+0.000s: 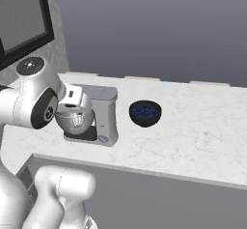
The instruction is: Navigate to the dishwasher.
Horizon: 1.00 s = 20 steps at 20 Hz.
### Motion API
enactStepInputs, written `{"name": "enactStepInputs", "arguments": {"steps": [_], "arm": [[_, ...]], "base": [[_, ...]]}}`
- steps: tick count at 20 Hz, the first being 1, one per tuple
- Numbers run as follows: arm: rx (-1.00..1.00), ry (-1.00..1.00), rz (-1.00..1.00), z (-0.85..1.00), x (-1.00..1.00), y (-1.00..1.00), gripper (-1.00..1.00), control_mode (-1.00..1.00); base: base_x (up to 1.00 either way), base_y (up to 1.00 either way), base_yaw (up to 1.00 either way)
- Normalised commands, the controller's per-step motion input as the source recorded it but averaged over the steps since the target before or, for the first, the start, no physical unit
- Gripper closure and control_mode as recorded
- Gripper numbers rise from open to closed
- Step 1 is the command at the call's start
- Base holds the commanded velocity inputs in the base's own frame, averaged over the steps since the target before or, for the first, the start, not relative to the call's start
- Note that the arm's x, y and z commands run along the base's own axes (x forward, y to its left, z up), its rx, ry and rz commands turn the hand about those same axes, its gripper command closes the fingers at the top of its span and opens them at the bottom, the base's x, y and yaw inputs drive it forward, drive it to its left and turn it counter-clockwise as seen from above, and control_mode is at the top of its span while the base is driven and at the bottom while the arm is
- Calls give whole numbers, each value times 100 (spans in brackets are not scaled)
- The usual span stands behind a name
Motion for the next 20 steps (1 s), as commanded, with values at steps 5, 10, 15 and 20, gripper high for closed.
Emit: {"name": "enactStepInputs", "arguments": {"steps": [5,10,15,20], "arm": [[0,-33,0,44,-47,0,-100,-100],[0,-9,2,10,-7,-3,-100,100],[0,0,0,0,0,0,-100,100],[0,0,0,0,0,0,-100,100]], "base": [[0,0,0],[-33,-54,17],[-56,-99,38],[-44,-76,59]]}}
